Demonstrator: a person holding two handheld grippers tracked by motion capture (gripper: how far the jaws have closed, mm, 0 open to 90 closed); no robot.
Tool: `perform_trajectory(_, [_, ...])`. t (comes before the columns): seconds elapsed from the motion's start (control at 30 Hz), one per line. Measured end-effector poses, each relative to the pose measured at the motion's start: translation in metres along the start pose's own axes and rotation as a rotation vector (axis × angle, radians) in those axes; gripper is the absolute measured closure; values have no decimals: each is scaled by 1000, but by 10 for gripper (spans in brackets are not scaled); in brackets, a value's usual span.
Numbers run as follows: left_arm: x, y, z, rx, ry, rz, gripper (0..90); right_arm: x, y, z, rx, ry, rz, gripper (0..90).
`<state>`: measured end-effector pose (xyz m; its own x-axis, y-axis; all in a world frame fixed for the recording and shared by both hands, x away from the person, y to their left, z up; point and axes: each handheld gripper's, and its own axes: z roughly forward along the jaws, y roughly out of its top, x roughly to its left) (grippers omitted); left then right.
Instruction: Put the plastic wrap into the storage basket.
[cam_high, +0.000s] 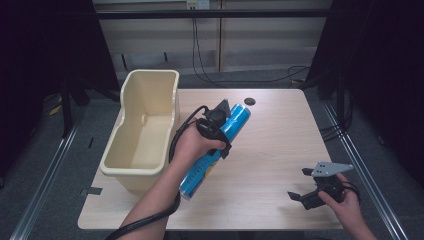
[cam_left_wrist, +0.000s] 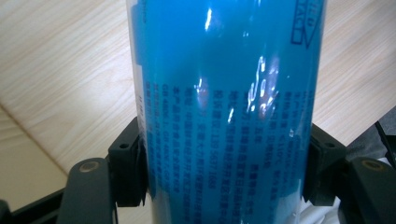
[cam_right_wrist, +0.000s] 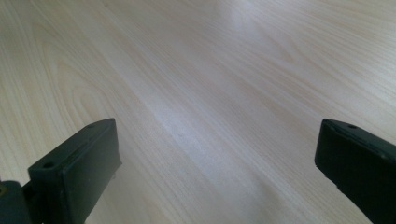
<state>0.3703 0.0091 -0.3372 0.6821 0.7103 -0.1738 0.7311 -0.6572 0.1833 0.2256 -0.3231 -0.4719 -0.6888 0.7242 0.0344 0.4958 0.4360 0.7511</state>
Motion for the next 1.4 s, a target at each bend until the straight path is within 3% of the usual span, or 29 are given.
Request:
perform_trajectory(0.07, [2, -2, -3, -5, -8, -21, 321, 0, 0, 0, -1, 3, 3, 0])
perform_trajectory(0.33, [10, -7, -18, -5, -1, -30, 321, 1, 1, 1, 4, -1, 4, 0])
perform_trajectory(0.83, [27, -16, -48, -34, -27, -64, 322, 2, 1, 3, 7, 3, -3, 0])
perform_trajectory(0.97, [32, -19, -56, -31, -19, -78, 322, 3, 1, 4, 9, 4, -4, 0])
perform_trajectory(1.2, [39, -24, -72, -8, 31, -101, 322, 3, 2, 4, 8, 6, 0, 0])
perform_trajectory(1.4, [49, -31, -84, -23, 23, -128, 322, 3, 2, 4, 9, 8, -3, 0])
